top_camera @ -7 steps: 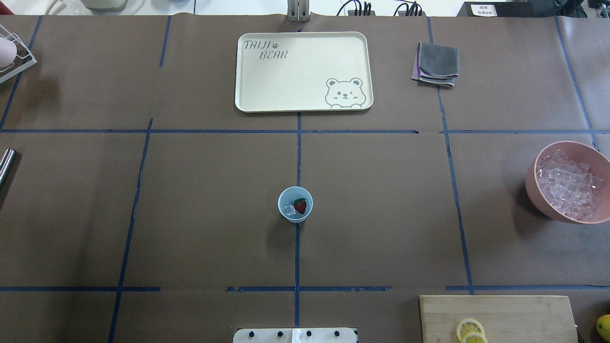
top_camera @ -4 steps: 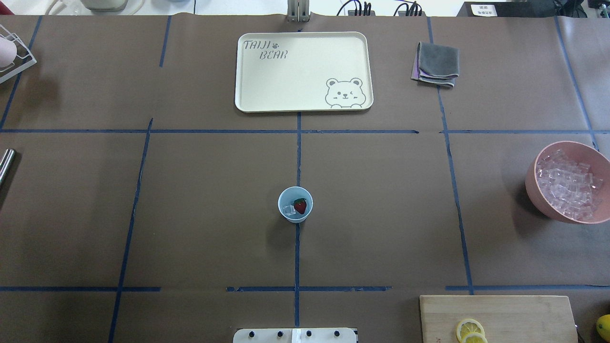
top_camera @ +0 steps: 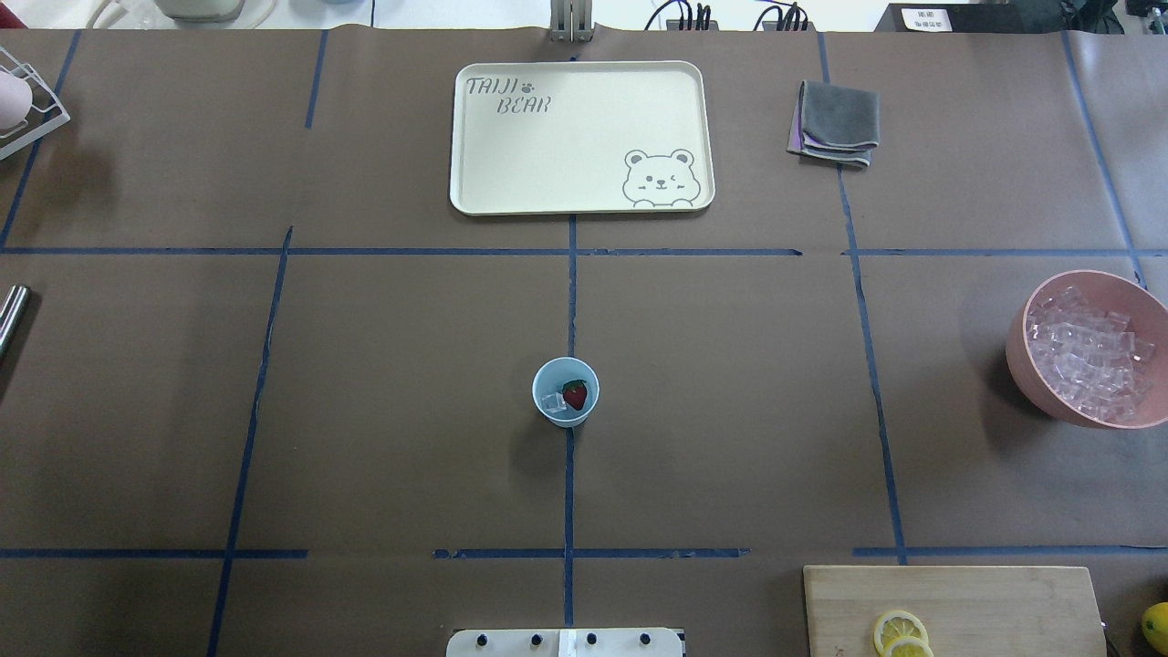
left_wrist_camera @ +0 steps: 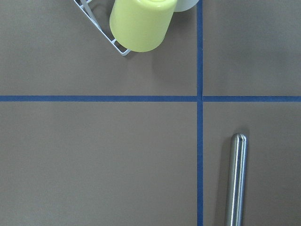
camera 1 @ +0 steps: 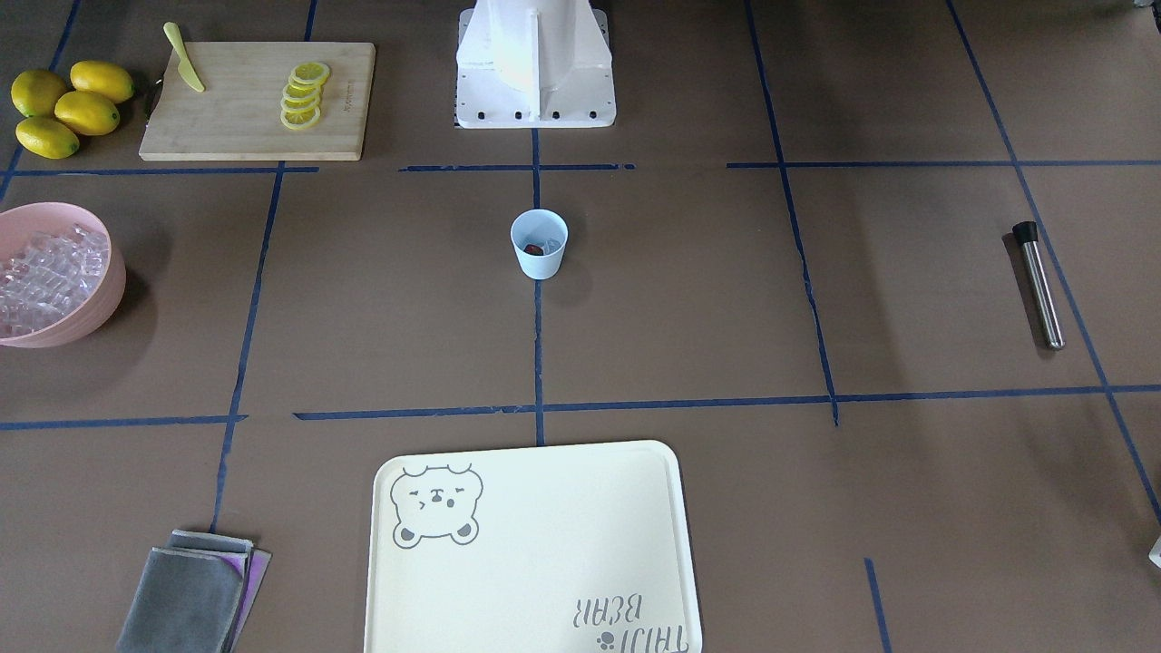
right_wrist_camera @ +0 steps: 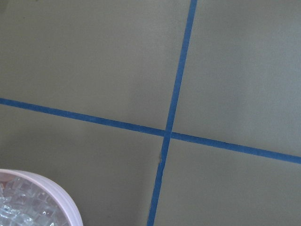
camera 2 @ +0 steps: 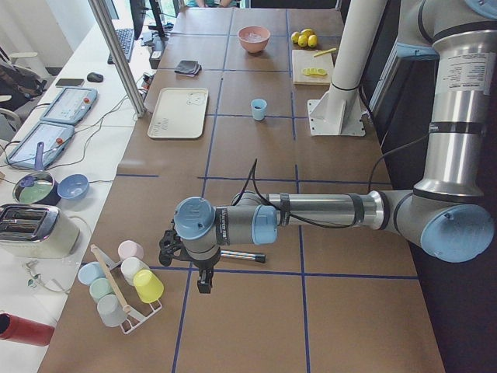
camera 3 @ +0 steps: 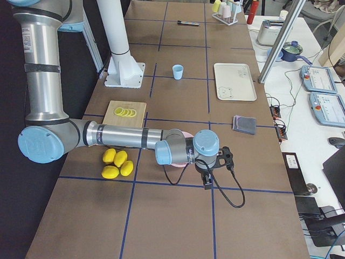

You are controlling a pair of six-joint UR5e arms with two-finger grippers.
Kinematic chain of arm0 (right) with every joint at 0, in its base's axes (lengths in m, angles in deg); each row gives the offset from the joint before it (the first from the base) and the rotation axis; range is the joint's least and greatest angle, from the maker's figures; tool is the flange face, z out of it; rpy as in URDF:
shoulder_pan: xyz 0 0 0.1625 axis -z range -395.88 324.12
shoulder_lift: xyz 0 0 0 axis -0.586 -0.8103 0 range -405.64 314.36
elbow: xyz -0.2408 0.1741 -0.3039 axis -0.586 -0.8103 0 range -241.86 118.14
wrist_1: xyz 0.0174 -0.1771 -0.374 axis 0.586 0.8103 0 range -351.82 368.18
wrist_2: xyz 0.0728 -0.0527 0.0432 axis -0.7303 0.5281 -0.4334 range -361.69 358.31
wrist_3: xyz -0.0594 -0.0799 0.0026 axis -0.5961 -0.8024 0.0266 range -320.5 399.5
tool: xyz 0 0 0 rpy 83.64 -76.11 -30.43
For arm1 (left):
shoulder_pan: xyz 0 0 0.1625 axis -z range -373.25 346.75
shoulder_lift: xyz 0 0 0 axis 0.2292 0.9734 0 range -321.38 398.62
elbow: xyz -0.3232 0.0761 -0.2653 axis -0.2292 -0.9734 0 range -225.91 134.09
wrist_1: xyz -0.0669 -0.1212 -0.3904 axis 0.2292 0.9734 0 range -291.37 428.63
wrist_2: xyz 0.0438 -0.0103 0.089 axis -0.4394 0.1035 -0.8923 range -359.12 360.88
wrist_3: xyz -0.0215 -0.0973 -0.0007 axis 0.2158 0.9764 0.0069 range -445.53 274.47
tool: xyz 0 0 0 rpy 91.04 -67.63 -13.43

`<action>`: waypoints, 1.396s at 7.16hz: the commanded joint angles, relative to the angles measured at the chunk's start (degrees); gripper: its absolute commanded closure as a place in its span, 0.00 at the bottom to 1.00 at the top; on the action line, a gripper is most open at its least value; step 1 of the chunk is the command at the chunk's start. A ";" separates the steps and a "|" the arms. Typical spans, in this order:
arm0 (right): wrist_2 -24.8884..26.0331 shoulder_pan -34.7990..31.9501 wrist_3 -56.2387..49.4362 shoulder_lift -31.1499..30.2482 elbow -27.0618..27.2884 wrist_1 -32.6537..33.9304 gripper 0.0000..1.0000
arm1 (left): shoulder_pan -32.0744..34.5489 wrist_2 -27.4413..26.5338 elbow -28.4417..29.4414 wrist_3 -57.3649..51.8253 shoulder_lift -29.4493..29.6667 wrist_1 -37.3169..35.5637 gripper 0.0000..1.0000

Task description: Mash ice and strawberries in cup

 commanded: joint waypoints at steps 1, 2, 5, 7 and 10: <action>-3.39 -2.37 0.03 2.70 1.21 8.78 0.01 | 0.02 0.00 0.00 0.01 -0.11 0.01 0.00; -3.07 -2.83 -0.06 2.29 2.78 9.79 0.01 | 0.02 0.00 0.09 0.01 -0.11 0.01 0.00; -1.93 -3.10 -0.76 0.35 3.41 9.01 0.01 | 0.02 0.00 0.09 0.01 -0.28 0.09 0.00; -1.84 -3.10 -0.76 0.35 3.42 9.01 0.01 | 0.02 0.00 0.09 0.01 -0.37 0.09 0.00; -1.66 -3.10 -0.76 0.44 3.42 9.01 0.01 | 0.02 0.00 0.17 0.01 -0.28 0.09 0.00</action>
